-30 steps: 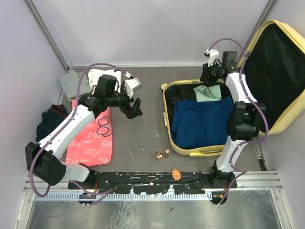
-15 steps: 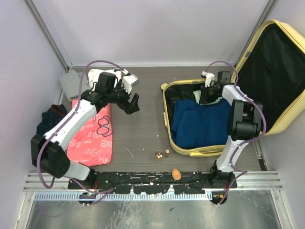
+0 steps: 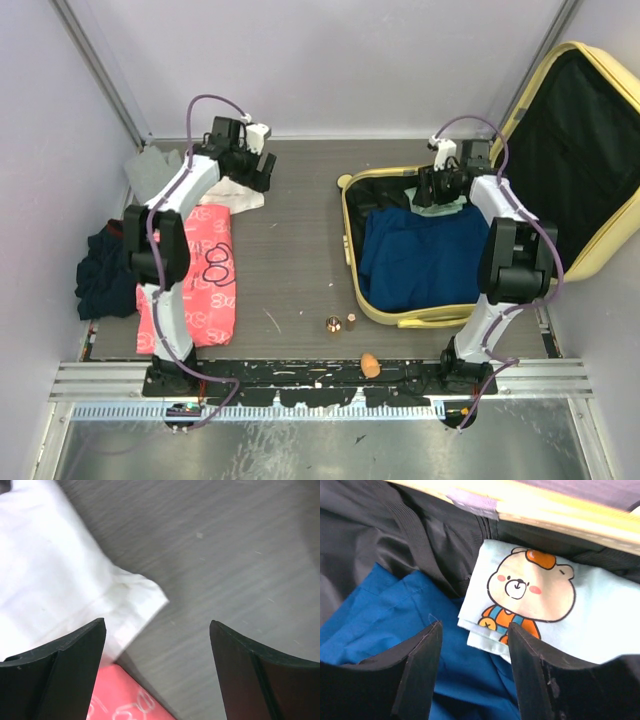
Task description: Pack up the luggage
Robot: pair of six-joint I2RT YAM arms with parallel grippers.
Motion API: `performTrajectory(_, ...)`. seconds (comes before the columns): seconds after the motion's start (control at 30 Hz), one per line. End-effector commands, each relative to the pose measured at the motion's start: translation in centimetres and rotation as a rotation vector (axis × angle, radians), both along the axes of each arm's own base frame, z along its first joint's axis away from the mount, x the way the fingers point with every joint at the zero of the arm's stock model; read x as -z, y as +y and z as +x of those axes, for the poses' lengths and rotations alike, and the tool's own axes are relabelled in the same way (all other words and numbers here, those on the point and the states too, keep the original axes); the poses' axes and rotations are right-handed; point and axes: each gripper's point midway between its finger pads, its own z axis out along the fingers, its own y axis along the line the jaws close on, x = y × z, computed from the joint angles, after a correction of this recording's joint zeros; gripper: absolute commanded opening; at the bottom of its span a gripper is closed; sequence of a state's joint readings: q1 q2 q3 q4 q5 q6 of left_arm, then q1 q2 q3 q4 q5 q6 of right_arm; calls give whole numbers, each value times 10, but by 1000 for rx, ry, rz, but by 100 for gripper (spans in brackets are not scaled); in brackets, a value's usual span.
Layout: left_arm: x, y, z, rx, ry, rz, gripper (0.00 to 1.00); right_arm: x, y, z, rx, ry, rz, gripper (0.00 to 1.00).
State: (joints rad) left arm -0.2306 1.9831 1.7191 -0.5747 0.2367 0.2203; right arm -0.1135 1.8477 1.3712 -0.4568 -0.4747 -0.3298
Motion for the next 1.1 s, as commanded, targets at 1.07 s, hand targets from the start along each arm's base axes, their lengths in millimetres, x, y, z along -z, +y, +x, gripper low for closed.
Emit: performTrajectory(1.07,138,-66,-24,277,410,185,51,-146,11,-16,61,-283,80,70)
